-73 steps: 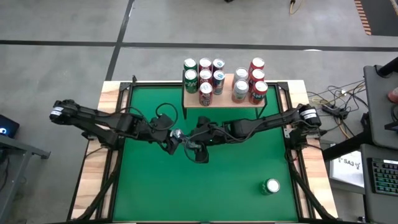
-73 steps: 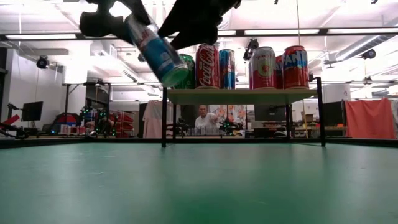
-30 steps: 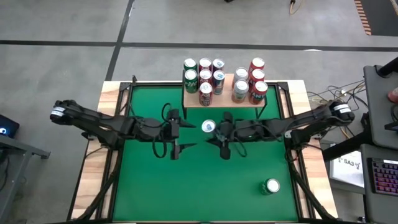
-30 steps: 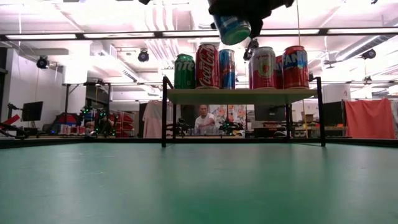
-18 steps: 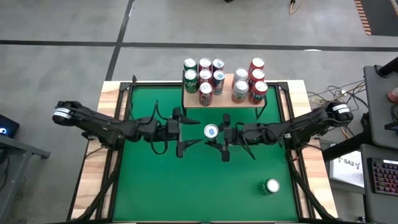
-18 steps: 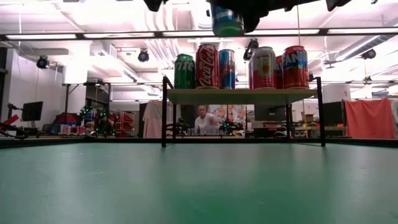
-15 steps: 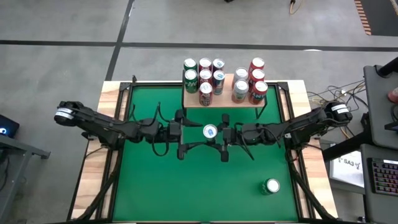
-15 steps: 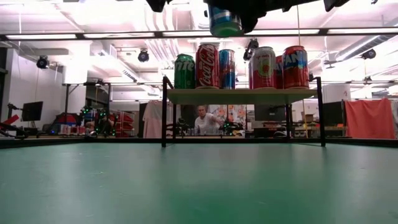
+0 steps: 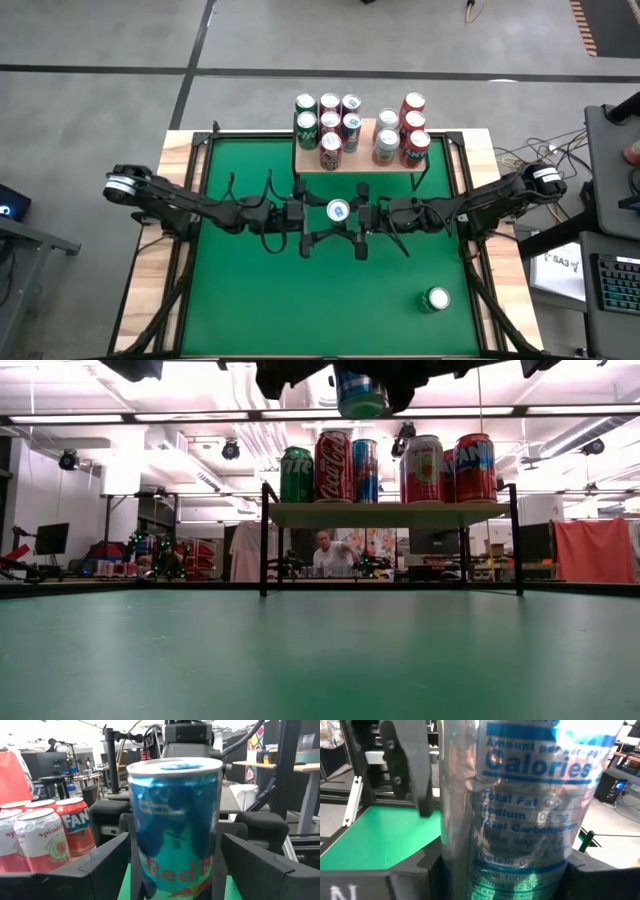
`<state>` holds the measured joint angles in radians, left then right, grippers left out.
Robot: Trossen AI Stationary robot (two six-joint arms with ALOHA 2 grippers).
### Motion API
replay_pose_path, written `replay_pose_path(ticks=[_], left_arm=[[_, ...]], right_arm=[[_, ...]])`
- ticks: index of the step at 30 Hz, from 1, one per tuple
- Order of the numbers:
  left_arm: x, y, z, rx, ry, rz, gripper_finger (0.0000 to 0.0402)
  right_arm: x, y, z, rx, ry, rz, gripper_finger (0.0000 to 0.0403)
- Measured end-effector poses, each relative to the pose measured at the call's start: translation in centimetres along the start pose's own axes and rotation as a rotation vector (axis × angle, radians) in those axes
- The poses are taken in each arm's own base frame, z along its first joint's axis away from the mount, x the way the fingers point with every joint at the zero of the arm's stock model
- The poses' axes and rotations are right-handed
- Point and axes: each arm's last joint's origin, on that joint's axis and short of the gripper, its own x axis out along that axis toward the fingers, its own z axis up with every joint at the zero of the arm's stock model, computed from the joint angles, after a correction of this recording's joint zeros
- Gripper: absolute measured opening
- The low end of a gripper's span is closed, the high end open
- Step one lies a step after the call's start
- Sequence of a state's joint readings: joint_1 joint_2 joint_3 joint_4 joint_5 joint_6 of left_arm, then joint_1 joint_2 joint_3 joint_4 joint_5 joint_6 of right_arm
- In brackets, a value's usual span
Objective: Place canned beverage on shelf
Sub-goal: Put the blue soda can aligned with the blue soda can on the shelf
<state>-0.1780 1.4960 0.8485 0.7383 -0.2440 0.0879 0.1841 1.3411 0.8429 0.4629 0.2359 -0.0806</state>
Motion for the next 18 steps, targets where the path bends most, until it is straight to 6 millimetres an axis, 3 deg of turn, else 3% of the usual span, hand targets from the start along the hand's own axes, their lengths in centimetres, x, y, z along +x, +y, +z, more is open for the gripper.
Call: replay_pose_path(ticks=[7,15,18], left_arm=[[0.75,-0.22,-0.25,0.011,-0.008,0.0,0.0288],[0.63,-0.14,0.05,0.028,-0.019,0.01,0.0195],[0.63,-0.14,0.04,0.029,-0.018,0.011,0.0192]], right_arm=[[0.0,0.01,-0.01,-0.006,0.001,0.001,0.0208],[-0.01,0.06,0.01,-0.012,0.0,0.001,0.0208],[-0.01,0.06,0.01,-0.009,0.0,0.001,0.0225]])
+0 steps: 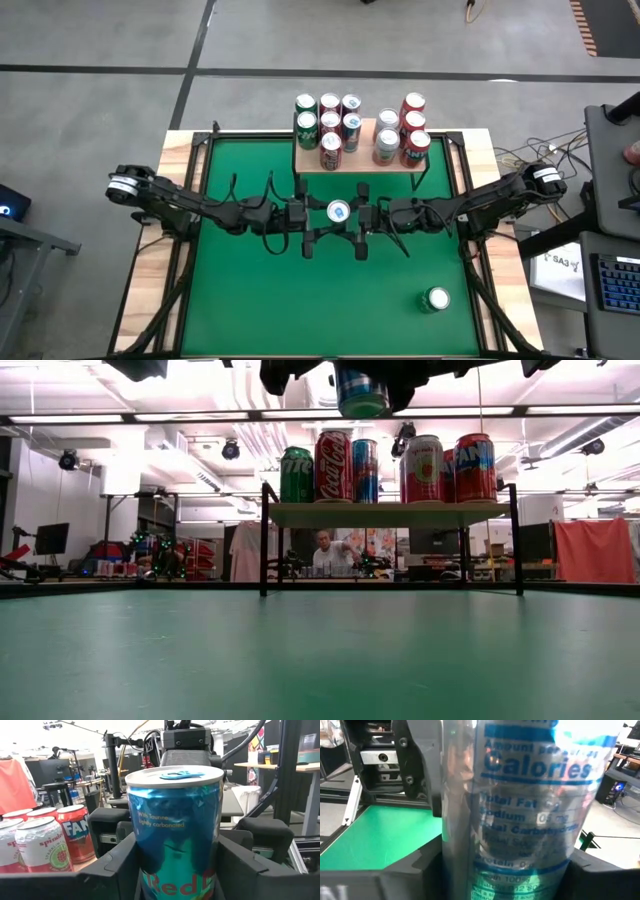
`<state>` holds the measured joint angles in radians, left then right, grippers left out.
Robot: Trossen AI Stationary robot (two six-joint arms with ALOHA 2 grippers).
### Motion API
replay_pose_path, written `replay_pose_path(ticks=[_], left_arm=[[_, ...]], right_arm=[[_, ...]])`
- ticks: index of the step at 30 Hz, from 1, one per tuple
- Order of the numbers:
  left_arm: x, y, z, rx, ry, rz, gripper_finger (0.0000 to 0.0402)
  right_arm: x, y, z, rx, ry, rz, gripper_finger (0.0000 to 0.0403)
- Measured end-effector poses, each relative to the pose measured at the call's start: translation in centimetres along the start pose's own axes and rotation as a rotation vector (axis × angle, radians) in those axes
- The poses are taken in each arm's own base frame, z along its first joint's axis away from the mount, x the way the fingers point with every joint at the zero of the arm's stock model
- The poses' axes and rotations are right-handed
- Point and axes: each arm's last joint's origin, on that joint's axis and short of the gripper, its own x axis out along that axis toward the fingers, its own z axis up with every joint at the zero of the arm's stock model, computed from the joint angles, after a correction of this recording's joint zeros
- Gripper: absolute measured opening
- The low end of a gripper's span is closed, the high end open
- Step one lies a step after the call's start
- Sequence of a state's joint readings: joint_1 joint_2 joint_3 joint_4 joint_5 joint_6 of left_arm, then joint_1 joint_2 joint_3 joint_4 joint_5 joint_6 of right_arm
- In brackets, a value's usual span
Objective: Place canned beverage on shelf
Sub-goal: Put the blue soda can aligned with the blue soda can on the shelf
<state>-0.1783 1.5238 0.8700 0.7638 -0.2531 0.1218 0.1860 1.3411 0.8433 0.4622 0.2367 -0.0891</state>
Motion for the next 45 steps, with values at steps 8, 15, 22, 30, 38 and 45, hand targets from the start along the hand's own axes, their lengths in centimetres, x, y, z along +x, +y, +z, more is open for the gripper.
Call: replay_pose_path(ticks=[8,15,22,30,38,45], left_arm=[[-0.5,0.2,-0.1,0.044,0.08,0.032,0.0192],[-1.9,0.8,0.0,0.097,0.178,0.082,0.0192],[-2.8,0.8,-1.3,0.062,0.192,0.081,0.0192],[-2.8,0.8,-1.5,0.04,0.163,0.085,0.0192],[-2.7,0.8,-1.7,0.04,0.164,0.085,0.0192],[-2.7,0.8,-1.6,0.043,0.159,0.086,0.0192]], right_arm=[[-0.7,-0.2,0.3,0.052,0.031,0.001,0.0316],[-3.2,-1.0,1.9,0.128,0.056,-0.008,0.0328],[-4.4,-1.4,3.0,0.127,0.03,-0.023,0.0327],[-2.0,-1.1,4.8,0.044,0.171,-0.064,0.0327],[1.1,-0.8,7.2,-0.019,0.324,-0.089,0.0327],[2.9,-0.5,8.4,-0.054,0.405,-0.112,0.0312]])
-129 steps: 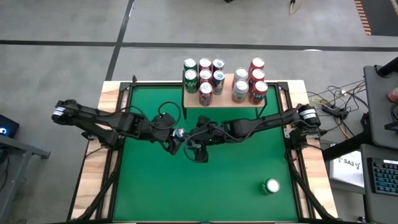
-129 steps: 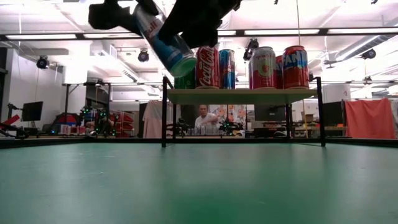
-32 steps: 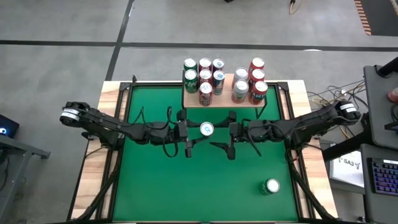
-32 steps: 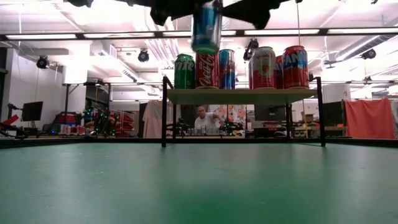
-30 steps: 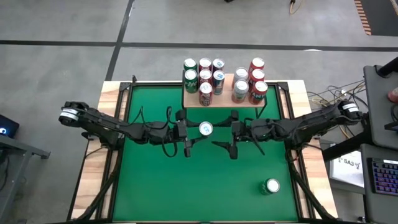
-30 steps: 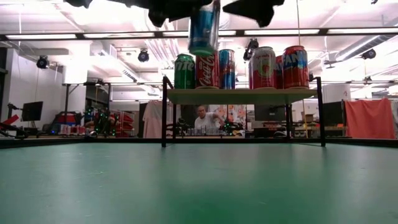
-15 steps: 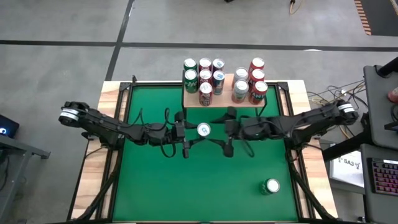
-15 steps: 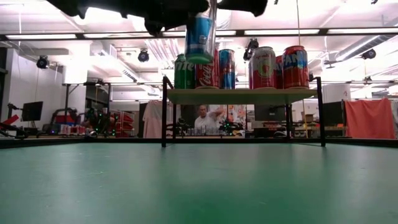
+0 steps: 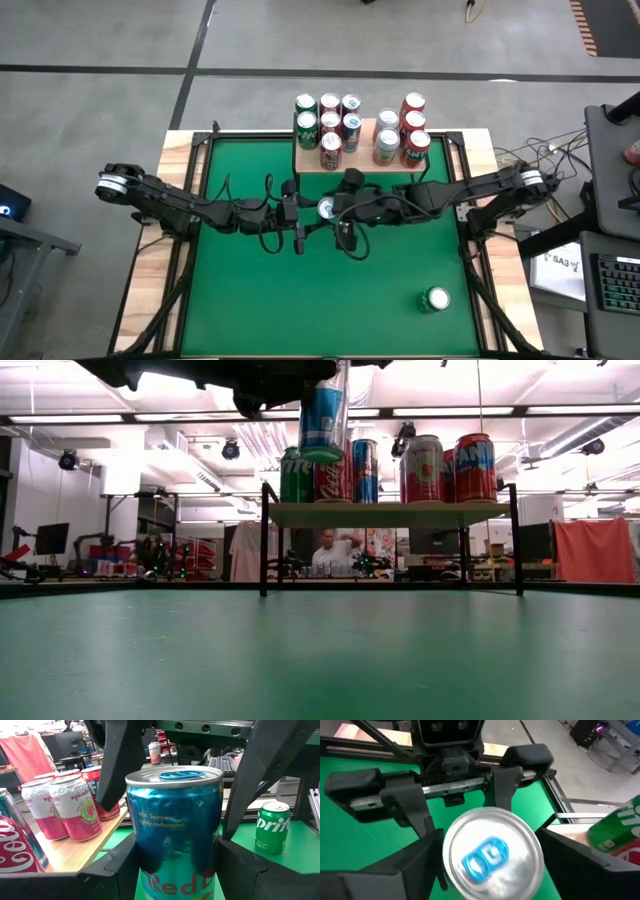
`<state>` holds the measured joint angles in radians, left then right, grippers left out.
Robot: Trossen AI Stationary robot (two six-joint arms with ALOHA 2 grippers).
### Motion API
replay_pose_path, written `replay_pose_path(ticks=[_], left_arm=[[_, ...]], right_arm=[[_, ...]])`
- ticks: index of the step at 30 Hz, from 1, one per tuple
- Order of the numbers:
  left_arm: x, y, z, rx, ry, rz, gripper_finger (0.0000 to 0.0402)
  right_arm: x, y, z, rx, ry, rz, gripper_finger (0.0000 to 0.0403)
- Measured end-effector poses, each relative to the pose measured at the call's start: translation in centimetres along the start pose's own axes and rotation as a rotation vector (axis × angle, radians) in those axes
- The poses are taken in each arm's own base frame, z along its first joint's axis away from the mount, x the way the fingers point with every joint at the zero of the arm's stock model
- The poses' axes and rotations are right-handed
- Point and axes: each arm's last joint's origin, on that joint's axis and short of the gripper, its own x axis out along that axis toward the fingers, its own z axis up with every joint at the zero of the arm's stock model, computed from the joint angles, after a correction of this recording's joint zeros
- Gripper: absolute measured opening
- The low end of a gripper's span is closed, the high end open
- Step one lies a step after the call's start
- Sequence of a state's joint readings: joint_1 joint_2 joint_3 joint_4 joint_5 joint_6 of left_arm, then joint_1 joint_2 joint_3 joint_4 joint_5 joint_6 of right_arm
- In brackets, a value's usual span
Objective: Place canned beverage on shelf
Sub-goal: Put the blue soda can aligned with the blue soda can on the shelf
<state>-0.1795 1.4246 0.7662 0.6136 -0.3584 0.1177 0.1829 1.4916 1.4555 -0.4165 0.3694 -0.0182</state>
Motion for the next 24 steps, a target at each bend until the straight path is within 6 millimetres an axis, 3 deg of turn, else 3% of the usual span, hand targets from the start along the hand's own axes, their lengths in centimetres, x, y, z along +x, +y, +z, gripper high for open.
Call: replay_pose_path(ticks=[6,14,24], left_arm=[[0.0,0.0,0.1,0.001,-0.007,-0.001,0.0194],[0.0,0.0,0.3,-0.007,-0.021,0.001,0.0274],[-0.3,0.2,0.7,0.019,-0.028,0.002,0.0283]], right_arm=[[0.2,0.0,0.8,0.016,0.022,0.002,0.0227],[-0.6,-0.5,0.7,0.031,0.05,-0.002,0.0227],[-2.6,-2.1,1.7,0.018,0.097,-0.022,0.0227]])
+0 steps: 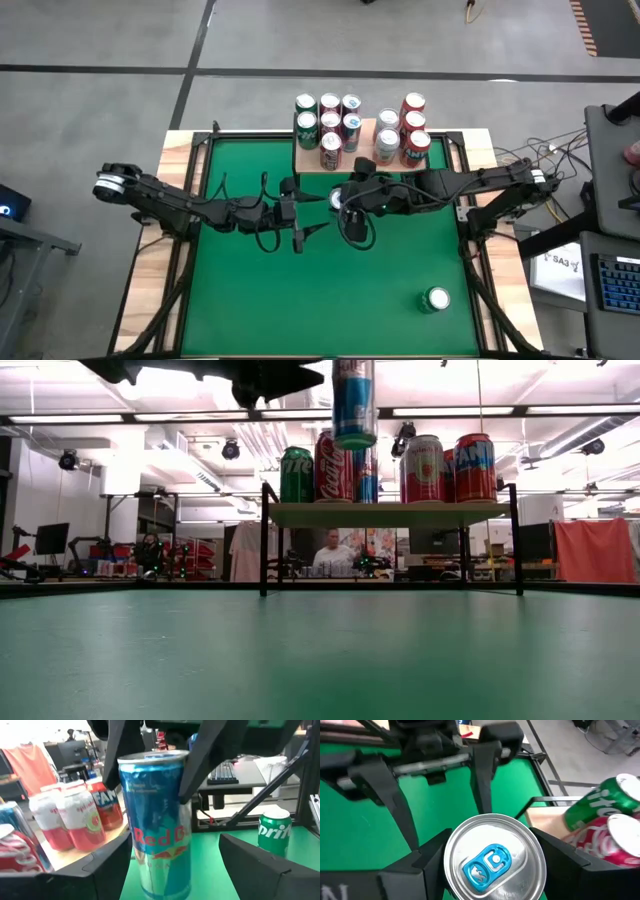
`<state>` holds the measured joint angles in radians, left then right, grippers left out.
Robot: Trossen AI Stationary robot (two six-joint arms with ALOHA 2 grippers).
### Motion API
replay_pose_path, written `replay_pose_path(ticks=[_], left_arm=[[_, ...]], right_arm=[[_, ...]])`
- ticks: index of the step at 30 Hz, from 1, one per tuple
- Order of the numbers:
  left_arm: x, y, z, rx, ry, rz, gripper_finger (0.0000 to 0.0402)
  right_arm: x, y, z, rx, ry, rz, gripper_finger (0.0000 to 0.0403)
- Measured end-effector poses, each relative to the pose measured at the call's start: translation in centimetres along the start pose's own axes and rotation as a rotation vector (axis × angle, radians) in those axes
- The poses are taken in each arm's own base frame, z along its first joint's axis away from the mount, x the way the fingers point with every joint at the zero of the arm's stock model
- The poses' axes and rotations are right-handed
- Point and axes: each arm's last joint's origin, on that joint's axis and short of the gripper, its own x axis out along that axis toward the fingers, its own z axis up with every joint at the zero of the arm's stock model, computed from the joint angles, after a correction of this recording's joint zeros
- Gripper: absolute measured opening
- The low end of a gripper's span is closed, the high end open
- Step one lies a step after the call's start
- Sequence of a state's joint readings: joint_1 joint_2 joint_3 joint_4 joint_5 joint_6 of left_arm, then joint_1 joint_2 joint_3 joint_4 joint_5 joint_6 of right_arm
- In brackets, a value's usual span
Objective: Place canned beverage on shelf
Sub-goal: Put the blue soda can aligned with the blue soda can on the shelf
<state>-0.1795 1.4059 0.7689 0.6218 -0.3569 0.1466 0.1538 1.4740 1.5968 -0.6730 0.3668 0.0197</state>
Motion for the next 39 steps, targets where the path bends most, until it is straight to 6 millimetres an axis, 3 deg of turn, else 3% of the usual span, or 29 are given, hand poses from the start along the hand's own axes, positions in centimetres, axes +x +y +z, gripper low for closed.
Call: replay_pose_path(ticks=[13,29,39], left_arm=[[-3.0,2.1,2.9,0.149,-0.011,0.023,0.0283],[-6.7,6.9,3.9,0.184,-0.119,0.059,0.0274],[-7.7,8.5,3.7,0.201,-0.139,0.085,0.0273]], right_arm=[[-2.9,-5.2,0.2,-0.06,-0.01,0.032,0.0227],[-1.9,-9.9,-0.8,-0.177,-0.028,0.135,0.0227],[-1.4,-12.3,-3.8,-0.157,-0.064,0.084,0.0227]])
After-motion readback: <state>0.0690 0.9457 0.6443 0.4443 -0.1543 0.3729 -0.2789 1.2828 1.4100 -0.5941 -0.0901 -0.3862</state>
